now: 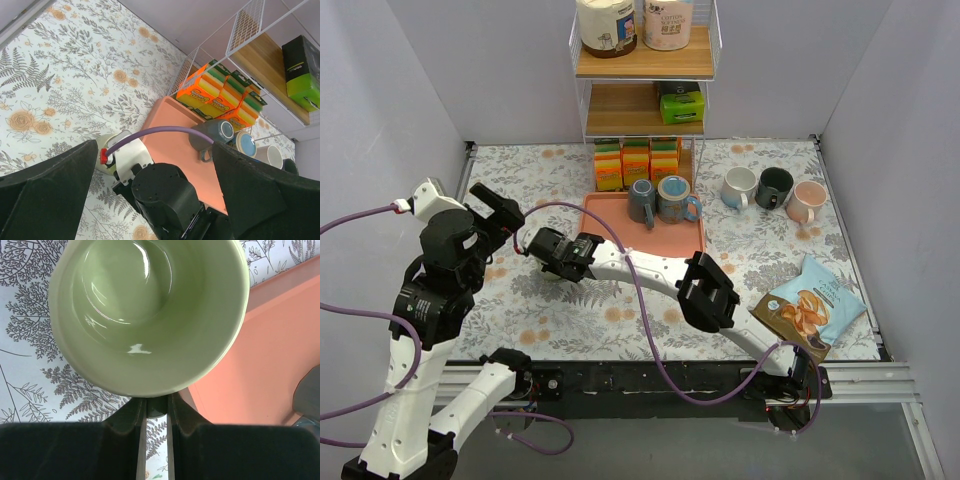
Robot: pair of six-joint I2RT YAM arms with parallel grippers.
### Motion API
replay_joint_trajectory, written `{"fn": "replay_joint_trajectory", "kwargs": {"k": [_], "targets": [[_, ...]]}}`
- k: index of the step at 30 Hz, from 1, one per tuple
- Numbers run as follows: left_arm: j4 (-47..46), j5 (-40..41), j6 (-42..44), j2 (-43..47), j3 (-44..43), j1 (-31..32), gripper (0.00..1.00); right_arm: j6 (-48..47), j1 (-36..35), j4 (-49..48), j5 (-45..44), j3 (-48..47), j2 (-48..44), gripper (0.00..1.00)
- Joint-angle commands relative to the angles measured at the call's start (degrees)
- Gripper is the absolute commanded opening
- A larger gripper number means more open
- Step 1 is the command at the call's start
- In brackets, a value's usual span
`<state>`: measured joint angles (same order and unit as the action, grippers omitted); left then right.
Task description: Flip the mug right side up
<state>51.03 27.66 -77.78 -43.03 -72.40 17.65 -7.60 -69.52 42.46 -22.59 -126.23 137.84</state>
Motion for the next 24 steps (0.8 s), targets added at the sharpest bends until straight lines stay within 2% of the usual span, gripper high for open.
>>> {"fn": "replay_joint_trajectory", "kwargs": {"k": [1,8,13,20,22,24], "targets": [[0.7,0.5,0.6,0.3,0.2,0.1,0.98,0.4,-0.3,-5.4,0.5,-1.7,-3.0,0.20],[1.1,0.9,0.8,0.5,-0.3,0.0,0.98,0.9,-0.2,-6.8,3.0,-3.1,-3.4,0.27],[1.2,0.9,0.8,0.5,-0.4,0.1,0.98,0.4,0.0,-6.5,2.9,-3.1,-3.5,0.35],[1.4,0.8,0.3,0.7,-0.1,0.1,0.98,-0.8,0.0,-5.4,1.6,-3.1,-3.5,0.37],[1.6,0.7,0.0,0.7,0.0,0.1,0.98,-0.1,0.0,-5.8,2.0,-3.6,-4.2,0.41],[2.1,0.9,-0.4,0.5,-0.3,0.1,0.98,0.1,0.0,-6.4,3.4,-3.7,-6.1,0.50]]}}
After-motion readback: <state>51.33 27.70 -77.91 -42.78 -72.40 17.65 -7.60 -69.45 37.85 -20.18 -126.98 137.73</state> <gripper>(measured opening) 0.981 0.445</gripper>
